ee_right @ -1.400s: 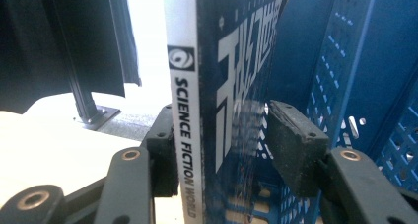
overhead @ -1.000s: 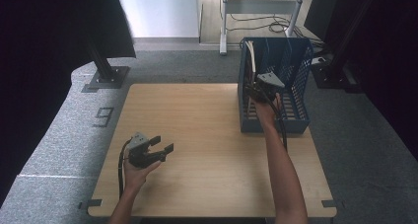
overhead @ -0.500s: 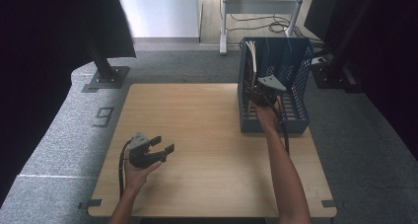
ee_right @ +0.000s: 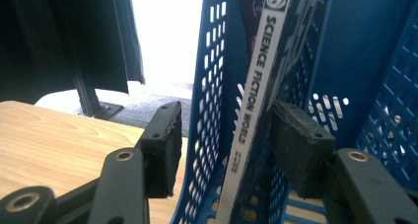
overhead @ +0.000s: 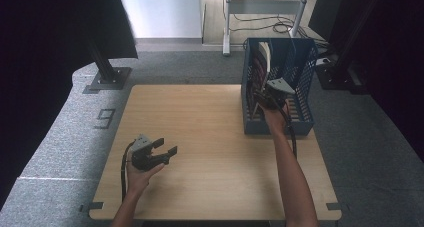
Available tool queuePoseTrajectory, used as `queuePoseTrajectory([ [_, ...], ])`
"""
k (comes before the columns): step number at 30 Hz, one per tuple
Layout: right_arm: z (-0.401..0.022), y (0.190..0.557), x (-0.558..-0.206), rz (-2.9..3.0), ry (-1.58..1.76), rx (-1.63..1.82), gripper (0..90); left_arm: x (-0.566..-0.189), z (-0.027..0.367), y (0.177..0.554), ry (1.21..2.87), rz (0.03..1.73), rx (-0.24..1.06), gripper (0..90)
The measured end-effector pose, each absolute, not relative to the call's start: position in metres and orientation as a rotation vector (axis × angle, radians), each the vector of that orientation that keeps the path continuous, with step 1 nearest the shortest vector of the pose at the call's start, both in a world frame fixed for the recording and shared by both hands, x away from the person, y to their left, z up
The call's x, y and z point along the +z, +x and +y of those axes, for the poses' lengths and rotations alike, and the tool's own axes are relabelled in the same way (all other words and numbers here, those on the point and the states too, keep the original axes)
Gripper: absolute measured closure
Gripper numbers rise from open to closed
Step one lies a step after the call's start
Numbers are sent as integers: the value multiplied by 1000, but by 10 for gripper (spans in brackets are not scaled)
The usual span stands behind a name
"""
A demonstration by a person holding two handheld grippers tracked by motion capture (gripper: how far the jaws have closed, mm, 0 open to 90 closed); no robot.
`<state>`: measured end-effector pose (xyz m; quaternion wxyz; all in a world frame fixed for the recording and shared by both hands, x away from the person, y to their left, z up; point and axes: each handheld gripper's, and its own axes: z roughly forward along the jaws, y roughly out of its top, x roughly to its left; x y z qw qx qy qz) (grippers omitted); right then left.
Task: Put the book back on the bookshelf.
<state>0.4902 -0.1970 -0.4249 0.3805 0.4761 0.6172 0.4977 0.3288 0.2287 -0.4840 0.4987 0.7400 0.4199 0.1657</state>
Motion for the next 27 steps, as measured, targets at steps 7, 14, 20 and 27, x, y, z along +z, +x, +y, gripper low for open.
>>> queuePoseTrajectory([
  [7, -205, 484, -426, 1566, 1218, 1272, 455, -485, 228, 329, 1793, 1017, 402, 301],
  [14, -210, 468, -432, 1569, 1216, 1276, 446, -484, 227, 328, 1795, 1016, 406, 301],
  [20, -215, 450, -436, 1574, 1211, 1312, 447, -484, 227, 328, 1798, 1015, 407, 301],
  [27, -220, 428, -439, 1595, 1188, 1364, 447, -486, 225, 328, 1805, 1015, 406, 301],
])
